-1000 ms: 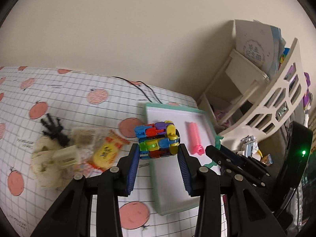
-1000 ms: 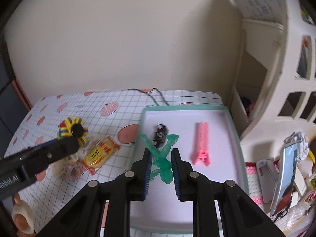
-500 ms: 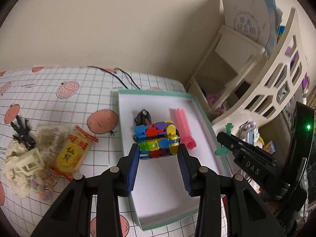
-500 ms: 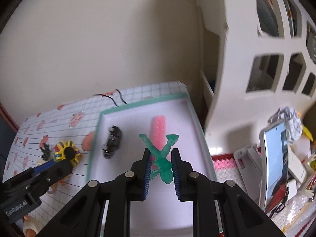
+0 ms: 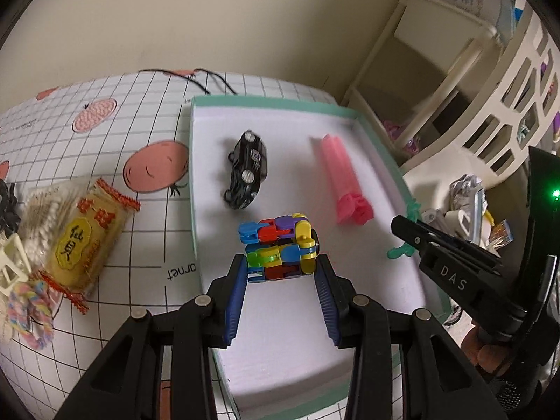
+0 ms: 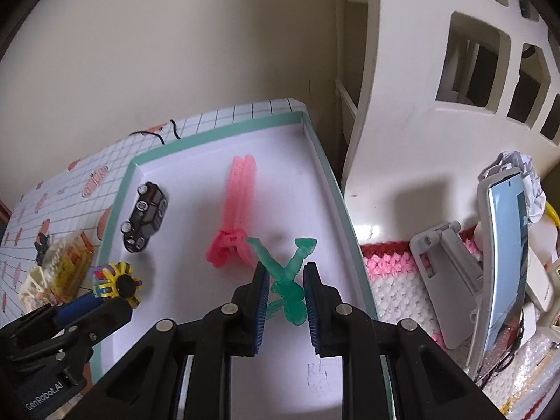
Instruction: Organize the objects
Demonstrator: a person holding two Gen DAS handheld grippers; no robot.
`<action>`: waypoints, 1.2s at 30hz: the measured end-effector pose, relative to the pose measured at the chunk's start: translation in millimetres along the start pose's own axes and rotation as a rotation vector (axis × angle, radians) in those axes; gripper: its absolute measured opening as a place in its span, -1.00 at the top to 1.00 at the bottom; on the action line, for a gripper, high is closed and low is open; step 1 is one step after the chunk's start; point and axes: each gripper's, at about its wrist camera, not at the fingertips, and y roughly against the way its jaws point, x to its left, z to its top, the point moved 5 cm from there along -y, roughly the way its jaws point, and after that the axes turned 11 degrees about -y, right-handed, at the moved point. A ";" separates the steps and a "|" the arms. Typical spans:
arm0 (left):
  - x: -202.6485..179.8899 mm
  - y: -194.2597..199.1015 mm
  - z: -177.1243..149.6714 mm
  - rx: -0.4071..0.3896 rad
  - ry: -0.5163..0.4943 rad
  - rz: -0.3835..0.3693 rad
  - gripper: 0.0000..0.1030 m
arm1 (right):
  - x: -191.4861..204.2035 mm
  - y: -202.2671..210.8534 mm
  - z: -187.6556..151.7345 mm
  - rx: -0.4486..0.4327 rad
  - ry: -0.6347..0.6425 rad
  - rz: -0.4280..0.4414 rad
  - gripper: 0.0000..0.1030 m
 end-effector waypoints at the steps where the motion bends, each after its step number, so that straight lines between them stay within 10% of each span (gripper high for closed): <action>1: 0.6 -2.0 -1.8 0.008 0.002 0.001 0.21 | 0.1 -0.3 -1.0 0.001 0.002 -0.003 0.58; 27: -1.9 -11.1 -15.2 0.065 -0.022 0.014 0.21 | 3.6 -16.0 -12.4 0.035 0.028 -0.014 0.57; 36: -0.2 -8.1 -4.3 0.056 0.002 -0.011 0.21 | 8.9 -1.5 -6.5 -0.002 0.038 0.004 0.29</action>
